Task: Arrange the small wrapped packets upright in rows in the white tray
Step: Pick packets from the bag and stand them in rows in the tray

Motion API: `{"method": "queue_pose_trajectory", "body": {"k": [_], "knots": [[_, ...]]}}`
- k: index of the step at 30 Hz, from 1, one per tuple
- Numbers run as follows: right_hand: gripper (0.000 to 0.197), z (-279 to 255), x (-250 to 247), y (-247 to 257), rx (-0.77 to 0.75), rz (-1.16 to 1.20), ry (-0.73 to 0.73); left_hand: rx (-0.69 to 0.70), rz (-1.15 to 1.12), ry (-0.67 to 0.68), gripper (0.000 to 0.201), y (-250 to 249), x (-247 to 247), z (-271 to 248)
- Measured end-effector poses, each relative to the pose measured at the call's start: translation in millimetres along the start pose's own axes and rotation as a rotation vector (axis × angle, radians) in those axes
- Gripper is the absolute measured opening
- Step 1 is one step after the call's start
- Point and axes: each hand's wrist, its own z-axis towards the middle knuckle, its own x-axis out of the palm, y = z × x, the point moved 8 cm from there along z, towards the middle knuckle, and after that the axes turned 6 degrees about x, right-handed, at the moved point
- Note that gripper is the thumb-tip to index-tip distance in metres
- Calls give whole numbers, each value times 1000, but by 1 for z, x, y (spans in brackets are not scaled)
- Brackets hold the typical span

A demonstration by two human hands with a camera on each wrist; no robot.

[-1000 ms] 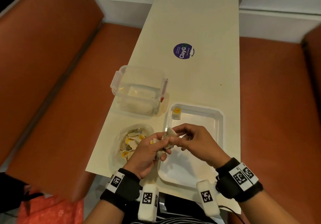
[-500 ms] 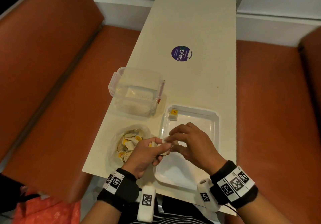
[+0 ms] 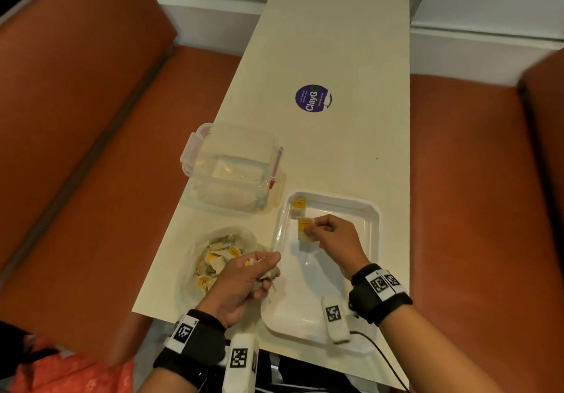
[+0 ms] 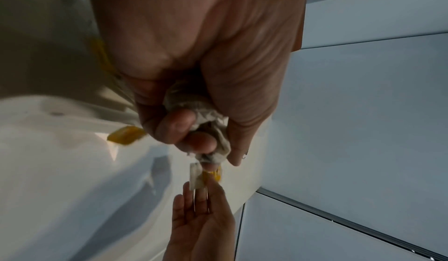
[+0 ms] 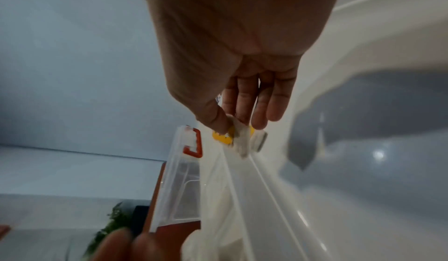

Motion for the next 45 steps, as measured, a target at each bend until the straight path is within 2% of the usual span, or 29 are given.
{"method": "queue_pose_trajectory", "body": {"k": [4,12,19,26,38,42,45], "knots": [[14,33,14,1,-7,-43,-3,-5,-4,-27,61,-1,-12,1],[12,63,20,-2,31,-108,-132,-4,-27,-30,41,-12,-18,4],[12,65,17,1,0,-158,-180,-4,-20,-30,35,-14,-14,8],[11,67,17,-1,-22,-210,-151,-10,-14,-33,33,-14,-13,10],[10,67,21,-1,1,-314,-206,-20,-27,-52,34,-10,-14,8],[14,63,19,0,15,-297,-212,-27,-21,-46,33,-12,-14,6],[26,56,16,2,19,-298,-225,-29,-28,-44,35,-12,-14,3]]}}
